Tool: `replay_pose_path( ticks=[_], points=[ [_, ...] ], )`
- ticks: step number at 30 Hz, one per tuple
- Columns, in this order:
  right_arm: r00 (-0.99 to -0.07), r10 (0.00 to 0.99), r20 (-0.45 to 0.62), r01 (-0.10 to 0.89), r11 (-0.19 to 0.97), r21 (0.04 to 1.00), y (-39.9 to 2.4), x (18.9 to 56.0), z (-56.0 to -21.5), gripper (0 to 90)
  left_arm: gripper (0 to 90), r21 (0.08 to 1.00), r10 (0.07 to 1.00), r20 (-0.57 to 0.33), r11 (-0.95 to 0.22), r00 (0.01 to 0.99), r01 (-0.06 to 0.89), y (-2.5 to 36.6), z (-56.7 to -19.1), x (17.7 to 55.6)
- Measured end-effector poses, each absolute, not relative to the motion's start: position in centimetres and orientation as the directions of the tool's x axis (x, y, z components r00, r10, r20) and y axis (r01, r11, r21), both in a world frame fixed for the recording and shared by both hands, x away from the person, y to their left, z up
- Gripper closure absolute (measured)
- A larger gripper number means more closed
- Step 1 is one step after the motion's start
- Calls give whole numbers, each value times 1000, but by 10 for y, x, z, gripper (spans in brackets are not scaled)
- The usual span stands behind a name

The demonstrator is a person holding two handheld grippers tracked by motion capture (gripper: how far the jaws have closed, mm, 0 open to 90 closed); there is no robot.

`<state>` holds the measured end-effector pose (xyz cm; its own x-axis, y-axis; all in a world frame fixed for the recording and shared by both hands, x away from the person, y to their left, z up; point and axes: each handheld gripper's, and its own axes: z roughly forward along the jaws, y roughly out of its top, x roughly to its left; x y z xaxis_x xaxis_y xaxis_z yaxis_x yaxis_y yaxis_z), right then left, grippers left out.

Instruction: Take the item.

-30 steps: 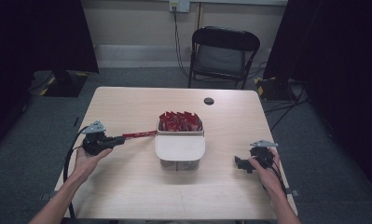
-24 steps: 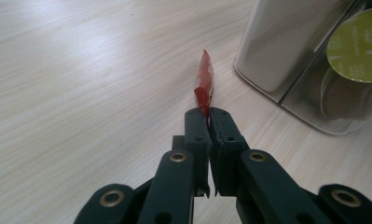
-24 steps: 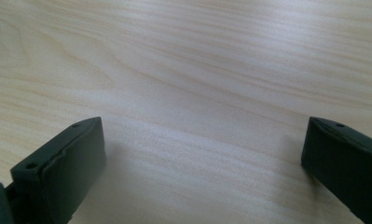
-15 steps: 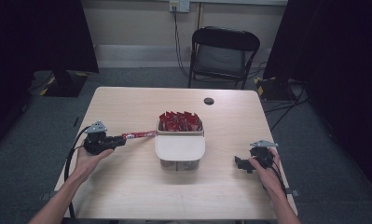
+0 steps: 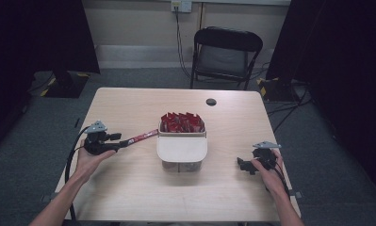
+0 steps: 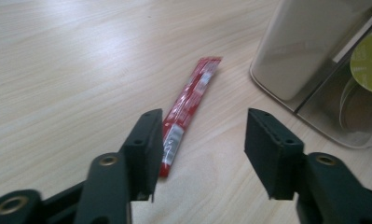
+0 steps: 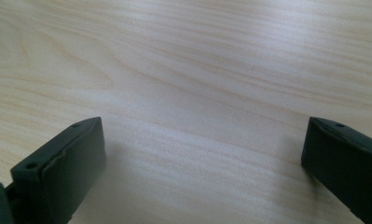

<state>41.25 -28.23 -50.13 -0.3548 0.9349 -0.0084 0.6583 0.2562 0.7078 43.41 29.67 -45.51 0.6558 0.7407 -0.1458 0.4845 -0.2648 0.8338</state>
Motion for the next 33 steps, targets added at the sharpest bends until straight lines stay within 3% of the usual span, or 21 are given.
replay_pose_path(
  ticks=[1, 5, 9, 12, 19, 33],
  points=[
    [-355, 935, -9, 658, 256, 708, -282, 413, -501, 0, 409, 835, 746, -147, -259, 650, 486, 297, -455, 434],
    [-355, 935, -9, 658, 256, 708, -282, 413, -501, 0, 266, 836, 748, -153, -250, 646, 488, 296, -450, 433],
    [-355, 935, -8, 658, 256, 708, -282, 413, -501, 0, 212, 838, 750, -166, -235, 640, 493, 293, -443, 431],
    [-355, 935, -8, 658, 256, 708, -282, 413, -501, 0, 232, 811, 779, -186, -221, 598, 541, 294, -438, 429],
    [-355, 935, -8, 658, 256, 708, -282, 413, -501, 0, 231, 811, 812, -129, -244, 569, 531, 306, -433, 423],
    [-355, 935, -8, 658, 256, 708, -282, 413, -501, 0, 189, 794, 880, -135, -179, 455, 581, 343, -441, 415]
  ],
)
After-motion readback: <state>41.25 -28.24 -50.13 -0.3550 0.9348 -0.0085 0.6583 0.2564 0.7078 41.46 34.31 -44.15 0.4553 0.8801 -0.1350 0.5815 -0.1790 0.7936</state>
